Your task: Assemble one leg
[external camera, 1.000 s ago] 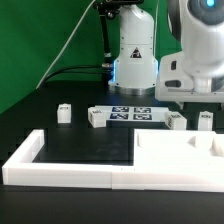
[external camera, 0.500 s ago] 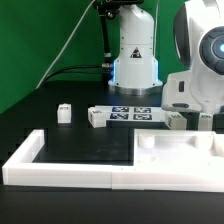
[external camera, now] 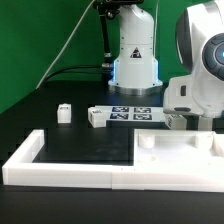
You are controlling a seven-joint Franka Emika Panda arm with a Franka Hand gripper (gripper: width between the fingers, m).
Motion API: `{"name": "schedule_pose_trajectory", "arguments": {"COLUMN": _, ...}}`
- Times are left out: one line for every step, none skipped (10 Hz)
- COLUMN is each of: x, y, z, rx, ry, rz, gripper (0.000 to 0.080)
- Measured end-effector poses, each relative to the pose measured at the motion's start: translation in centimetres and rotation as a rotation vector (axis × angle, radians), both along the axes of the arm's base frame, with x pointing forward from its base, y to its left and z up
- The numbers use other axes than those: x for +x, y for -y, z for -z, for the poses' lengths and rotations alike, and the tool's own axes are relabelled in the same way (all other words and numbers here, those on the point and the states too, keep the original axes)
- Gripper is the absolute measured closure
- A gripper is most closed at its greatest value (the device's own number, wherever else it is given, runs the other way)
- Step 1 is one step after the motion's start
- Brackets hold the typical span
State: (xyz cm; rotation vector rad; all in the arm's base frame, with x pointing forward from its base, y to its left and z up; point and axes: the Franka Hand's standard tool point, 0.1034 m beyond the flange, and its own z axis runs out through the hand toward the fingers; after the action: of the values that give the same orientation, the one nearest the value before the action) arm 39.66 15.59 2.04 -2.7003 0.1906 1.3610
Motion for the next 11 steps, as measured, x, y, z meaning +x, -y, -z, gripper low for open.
{"name": "schedule_pose_trajectory", "arguments": {"x": 0.0, "y": -0.1, "z": 0.0, "rx": -0.001, "ry": 0.000, "rz": -0.001, "gripper": 0.0151}}
{"name": "schedule_pose_trajectory", "arguments": {"x": 0.0, "y": -0.1, "z": 0.0, "rx": 0.000, "ry": 0.000, "rz": -0.001, "gripper": 0.0265}}
{"name": "schedule_pose_trajectory", "arguments": {"x": 0.0, "y": -0.1, "z": 0.0, "rx": -0.001, "ry": 0.000, "rz": -0.001, "gripper": 0.0399}}
{"name": "schedule_pose_trajectory", "arguments": {"x": 0.0, "y": -0.1, "z": 0.0, "rx": 0.000, "ry": 0.000, "rz": -0.001, "gripper": 0.0399}}
{"name": "schedule_pose_trajectory", "arguments": {"x": 0.0, "y": -0.1, "z": 0.0, "rx": 0.000, "ry": 0.000, "rz": -0.001, "gripper": 0.0515}}
{"name": "schedule_pose_trajectory", "arguments": {"x": 0.0, "y": -0.1, "z": 0.0, "rx": 0.000, "ry": 0.000, "rz": -0.001, "gripper": 0.0514}}
{"name": "schedule_pose_trajectory", "arguments": {"x": 0.0, "y": -0.1, "z": 0.0, "rx": 0.000, "ry": 0.000, "rz": -0.001, "gripper": 0.0514}}
{"name": "schedule_pose_trajectory", "arguments": {"x": 0.0, "y": -0.1, "z": 0.0, "rx": 0.000, "ry": 0.000, "rz": -0.001, "gripper": 0.0514}}
{"name": "schedule_pose_trajectory", "arguments": {"x": 0.0, "y": -0.1, "z": 0.0, "rx": 0.000, "ry": 0.000, "rz": -0.001, "gripper": 0.0514}}
{"name": "schedule_pose_trajectory", "arguments": {"x": 0.0, "y": -0.1, "z": -0.2, "rx": 0.000, "ry": -0.003, "rz": -0.002, "gripper": 0.0514}}
{"name": "schedule_pose_trajectory", "arguments": {"x": 0.3, "y": 0.0, "z": -1.0, "rx": 0.001, "ry": -0.002, "rz": -0.003, "gripper": 0.0514}}
